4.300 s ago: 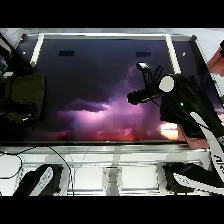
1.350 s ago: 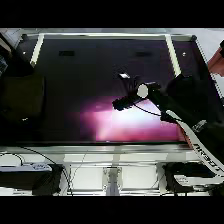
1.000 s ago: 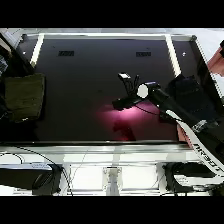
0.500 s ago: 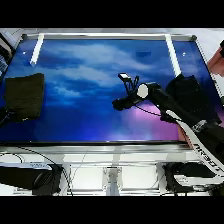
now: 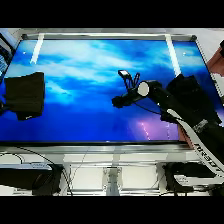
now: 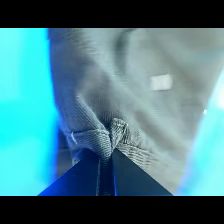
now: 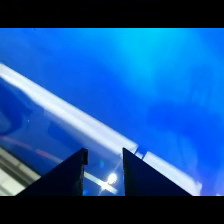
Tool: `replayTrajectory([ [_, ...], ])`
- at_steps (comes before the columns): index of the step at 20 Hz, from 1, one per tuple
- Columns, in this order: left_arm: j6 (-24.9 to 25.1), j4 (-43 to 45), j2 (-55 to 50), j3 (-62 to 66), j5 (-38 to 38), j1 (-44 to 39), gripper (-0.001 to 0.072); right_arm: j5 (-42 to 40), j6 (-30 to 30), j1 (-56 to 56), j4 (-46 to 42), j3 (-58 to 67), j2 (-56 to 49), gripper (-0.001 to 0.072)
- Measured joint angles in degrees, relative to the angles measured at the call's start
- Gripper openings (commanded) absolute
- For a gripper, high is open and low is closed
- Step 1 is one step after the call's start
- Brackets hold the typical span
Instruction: Fold the clothes and pants, and hang the long-sleeved shirts on hangers.
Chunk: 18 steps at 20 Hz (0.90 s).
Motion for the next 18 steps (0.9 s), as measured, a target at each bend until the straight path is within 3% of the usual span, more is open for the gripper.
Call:
replayTrajectory([
  [4, -3.5, -8.8, 5.9, 14.2, -9.1, -3.4, 0.0044, 3.0, -0.8, -0.7, -4.4, 6.4, 1.6, 0.0269],
  [7, -6.3, -13.0, 10.8, 25.0, -12.2, -10.9, 0.0043, 6.8, -2.8, -2.4, -7.7, 10.7, 3.7, 0.0270],
  [12, -13.5, -13.7, 11.2, 39.6, -16.0, -32.7, 0.0042, 13.1, -8.2, -9.0, -10.1, 13.5, 8.7, 0.0270],
  [18, -21.4, -10.9, 1.5, 42.8, -31.1, -59.1, 0.0042, 20.9, -12.8, -19.1, -10.5, 13.9, 13.6, 0.0269],
])
